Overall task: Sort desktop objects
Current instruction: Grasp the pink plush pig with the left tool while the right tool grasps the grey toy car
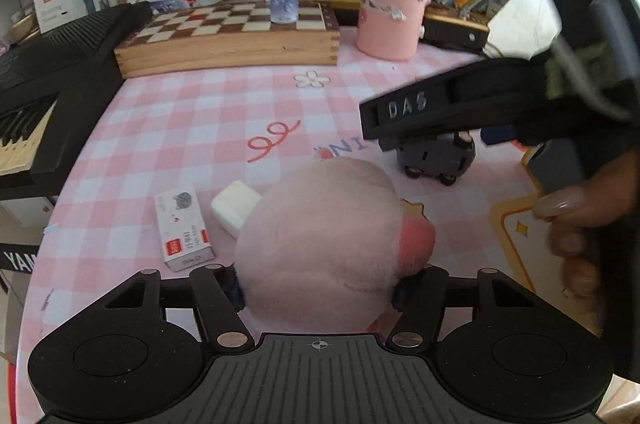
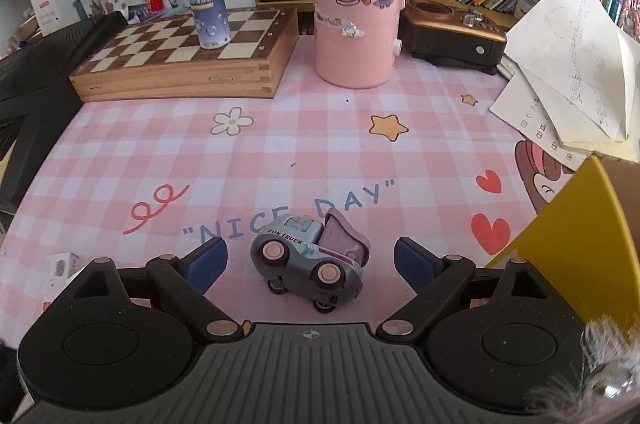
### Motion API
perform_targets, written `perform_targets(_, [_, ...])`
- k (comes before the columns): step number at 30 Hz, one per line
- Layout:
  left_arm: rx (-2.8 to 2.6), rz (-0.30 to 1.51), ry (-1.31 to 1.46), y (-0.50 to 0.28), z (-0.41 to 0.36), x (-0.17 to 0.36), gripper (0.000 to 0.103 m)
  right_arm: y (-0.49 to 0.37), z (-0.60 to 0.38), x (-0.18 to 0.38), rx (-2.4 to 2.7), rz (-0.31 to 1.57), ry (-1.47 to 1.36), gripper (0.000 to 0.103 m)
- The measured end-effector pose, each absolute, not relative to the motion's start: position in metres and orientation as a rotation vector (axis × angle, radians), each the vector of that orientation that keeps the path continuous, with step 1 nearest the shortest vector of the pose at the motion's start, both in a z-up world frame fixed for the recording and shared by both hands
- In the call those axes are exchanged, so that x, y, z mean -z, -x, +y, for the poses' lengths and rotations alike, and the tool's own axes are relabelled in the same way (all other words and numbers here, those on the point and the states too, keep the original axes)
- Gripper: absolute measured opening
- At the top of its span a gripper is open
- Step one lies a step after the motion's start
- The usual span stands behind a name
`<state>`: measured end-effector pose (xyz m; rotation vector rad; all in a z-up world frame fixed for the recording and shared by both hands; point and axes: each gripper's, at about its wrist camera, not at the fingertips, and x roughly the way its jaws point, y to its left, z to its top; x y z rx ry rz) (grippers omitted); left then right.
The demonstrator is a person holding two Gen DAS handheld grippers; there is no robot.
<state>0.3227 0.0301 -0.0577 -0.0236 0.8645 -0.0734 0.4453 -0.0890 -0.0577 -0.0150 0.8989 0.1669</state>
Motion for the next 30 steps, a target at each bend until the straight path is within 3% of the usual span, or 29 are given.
perform_targets(7, [0.050, 0.834, 0.099, -0.305, 0.045, 0.043, 0.061, -0.454, -0.091, 0.070, -0.144, 0.912, 0.009, 0.085])
perform_targets(9, [0.043, 0.827, 0.103, -0.301, 0.047, 0.040, 0.061, -0.454, -0.091, 0.072, -0.157, 0.919, 0.001, 0.066])
perform_targets(10, [0.040, 0.822, 0.103, -0.299, 0.048, 0.039, 0.061, -0.453, -0.091, 0.071, -0.169, 0.917, -0.003, 0.064])
perform_targets(30, [0.004, 0.676, 0.150, -0.224, 0.071, -0.011, 0.061, -0.349, -0.092, -0.007, -0.316, 0.739, -0.018, 0.064])
